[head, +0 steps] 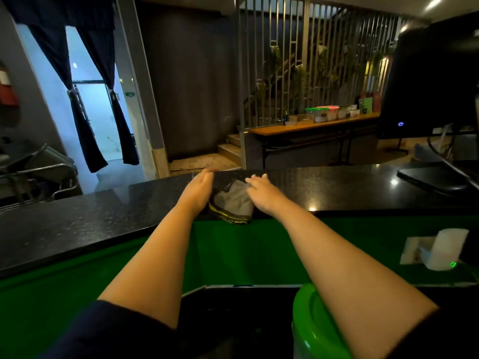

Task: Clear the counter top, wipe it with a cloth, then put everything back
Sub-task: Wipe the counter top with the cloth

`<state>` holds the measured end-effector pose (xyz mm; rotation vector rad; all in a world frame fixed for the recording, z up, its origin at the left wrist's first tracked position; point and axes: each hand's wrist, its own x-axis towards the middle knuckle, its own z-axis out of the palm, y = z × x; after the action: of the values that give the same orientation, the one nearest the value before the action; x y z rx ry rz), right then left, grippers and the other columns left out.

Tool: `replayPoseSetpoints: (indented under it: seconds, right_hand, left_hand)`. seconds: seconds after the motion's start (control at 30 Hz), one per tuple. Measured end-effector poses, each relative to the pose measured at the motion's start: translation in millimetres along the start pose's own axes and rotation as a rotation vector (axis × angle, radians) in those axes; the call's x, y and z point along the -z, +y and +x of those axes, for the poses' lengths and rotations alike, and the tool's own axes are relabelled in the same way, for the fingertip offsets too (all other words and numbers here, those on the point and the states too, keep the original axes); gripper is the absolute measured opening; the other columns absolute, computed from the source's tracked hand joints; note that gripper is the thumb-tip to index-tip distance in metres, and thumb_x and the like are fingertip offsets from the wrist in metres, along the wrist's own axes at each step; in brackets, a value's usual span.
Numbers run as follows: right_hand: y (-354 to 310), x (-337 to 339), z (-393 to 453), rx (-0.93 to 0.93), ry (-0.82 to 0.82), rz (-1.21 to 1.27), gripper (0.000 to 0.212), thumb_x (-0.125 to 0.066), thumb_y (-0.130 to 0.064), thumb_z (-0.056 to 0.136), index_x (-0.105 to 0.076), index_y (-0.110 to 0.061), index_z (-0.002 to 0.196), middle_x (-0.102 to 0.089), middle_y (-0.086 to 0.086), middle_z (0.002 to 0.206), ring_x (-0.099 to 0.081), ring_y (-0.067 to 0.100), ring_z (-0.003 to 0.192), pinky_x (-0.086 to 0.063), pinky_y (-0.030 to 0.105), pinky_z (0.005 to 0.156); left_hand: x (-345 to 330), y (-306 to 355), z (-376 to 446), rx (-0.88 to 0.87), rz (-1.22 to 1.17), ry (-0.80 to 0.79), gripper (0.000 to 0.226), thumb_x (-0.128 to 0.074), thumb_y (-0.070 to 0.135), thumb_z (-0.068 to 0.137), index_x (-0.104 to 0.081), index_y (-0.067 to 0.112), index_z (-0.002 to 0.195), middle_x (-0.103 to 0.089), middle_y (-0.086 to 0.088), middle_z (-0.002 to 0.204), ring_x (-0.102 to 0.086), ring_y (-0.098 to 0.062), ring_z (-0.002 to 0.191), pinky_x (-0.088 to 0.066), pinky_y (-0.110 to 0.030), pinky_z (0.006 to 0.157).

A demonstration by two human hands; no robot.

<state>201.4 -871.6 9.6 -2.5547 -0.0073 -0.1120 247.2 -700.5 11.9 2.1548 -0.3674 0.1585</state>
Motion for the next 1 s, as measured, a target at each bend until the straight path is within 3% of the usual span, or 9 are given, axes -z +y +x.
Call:
replayPoseSetpoints:
  seconds: [0.1, 0.17, 0.27, 0.37, 0.5, 0.6, 0.67, 0.87, 1.0]
  right_hand:
    - [-10.7, -12.9, -0.9, -0.023, -0.025, -0.142, 0.072, -0.036, -0.067, 0.090, -0.017, -0.036, 0.152, -0.019, 0.011, 0.159, -0.009, 0.034, 0.147, -0.010, 0.048, 0.117]
    - [-14.3, -15.3, -1.6, -0.068, -0.042, -0.219, 0.074, -0.040, -0.073, 0.084, -0.021, -0.043, 0.149, -0.020, 0.010, 0.155, -0.014, 0.039, 0.144, -0.016, 0.049, 0.116]
    - [-1.7, -7.8, -0.7, -0.130, -0.035, -0.221, 0.052, -0.040, -0.049, 0.094, -0.037, -0.034, 0.143, -0.029, 0.010, 0.146, -0.029, 0.041, 0.134, -0.034, 0.049, 0.107]
    - [26.1, 5.0, -9.6, -0.209, 0.086, -0.278, 0.043, -0.037, -0.021, 0.096, -0.036, -0.021, 0.139, -0.037, 0.012, 0.139, -0.040, 0.041, 0.126, -0.042, 0.047, 0.097]
    - [42.0, 19.8, -0.8, -0.316, 0.077, -0.302, 0.063, -0.040, -0.004, 0.094, -0.016, -0.017, 0.151, -0.039, 0.017, 0.143, -0.048, 0.040, 0.111, -0.043, 0.046, 0.086]
    - [31.9, 24.9, 20.9, -0.377, 0.006, -0.382, 0.076, -0.042, -0.002, 0.093, -0.003, -0.023, 0.154, -0.030, 0.015, 0.153, -0.033, 0.039, 0.135, -0.031, 0.050, 0.105]
    - [21.8, 22.1, 33.4, -0.360, -0.047, -0.472, 0.073, -0.044, -0.002, 0.093, -0.011, -0.024, 0.154, -0.030, 0.012, 0.154, -0.029, 0.037, 0.140, -0.025, 0.052, 0.109]
    - [7.6, 7.9, 15.1, 0.012, -0.087, -0.303, 0.041, -0.042, -0.014, 0.096, -0.052, -0.032, 0.132, -0.054, 0.003, 0.133, -0.055, 0.030, 0.114, -0.044, 0.039, 0.094]
    - [37.4, 22.2, -7.1, 0.026, -0.051, -0.199, 0.041, -0.041, -0.010, 0.095, -0.053, -0.027, 0.130, -0.058, 0.007, 0.129, -0.056, 0.028, 0.102, -0.043, 0.034, 0.083]
  left_hand:
    - [0.1, -18.7, -11.1, 0.053, 0.154, 0.002, 0.046, -0.021, 0.033, 0.102, -0.045, 0.026, 0.140, -0.047, -0.007, 0.144, -0.043, -0.025, 0.129, -0.032, -0.035, 0.101]
    - [0.2, -20.8, -12.9, 0.017, 0.186, -0.007, 0.046, -0.021, 0.032, 0.102, -0.043, 0.026, 0.142, -0.045, -0.007, 0.146, -0.041, -0.024, 0.131, -0.031, -0.035, 0.103]
    - [0.3, -20.4, -10.0, 0.011, 0.244, -0.038, 0.046, -0.023, 0.031, 0.103, -0.040, 0.024, 0.144, -0.038, -0.005, 0.151, -0.035, -0.022, 0.137, -0.026, -0.034, 0.108]
    - [-4.0, -23.1, -6.1, 0.010, 0.346, -0.079, 0.047, -0.025, 0.036, 0.102, -0.038, 0.024, 0.145, -0.035, -0.003, 0.153, -0.034, -0.021, 0.138, -0.025, -0.036, 0.111]
    - [-10.6, -26.8, 0.9, 0.026, 0.510, -0.185, 0.054, -0.022, 0.044, 0.099, -0.032, 0.024, 0.148, -0.027, -0.003, 0.156, -0.025, -0.025, 0.143, -0.023, -0.043, 0.115]
    - [-14.9, -26.3, -1.8, 0.025, 0.570, -0.136, 0.056, -0.024, 0.050, 0.096, -0.032, 0.029, 0.147, -0.028, -0.001, 0.155, -0.029, -0.025, 0.141, -0.029, -0.045, 0.112]
    - [-17.2, -24.2, -3.9, 0.005, 0.602, -0.098, 0.055, -0.024, 0.050, 0.097, -0.033, 0.030, 0.147, -0.029, 0.000, 0.155, -0.030, -0.023, 0.140, -0.030, -0.044, 0.111]
    - [-14.5, -27.0, -2.6, -0.060, 0.599, -0.111, 0.051, -0.018, 0.041, 0.100, -0.036, 0.028, 0.146, -0.029, -0.001, 0.155, -0.031, -0.021, 0.139, -0.030, -0.040, 0.109]
    - [-14.3, -30.9, -1.4, -0.078, 0.636, -0.099, 0.051, -0.017, 0.041, 0.100, -0.035, 0.029, 0.146, -0.029, -0.001, 0.155, -0.031, -0.021, 0.139, -0.030, -0.040, 0.110]
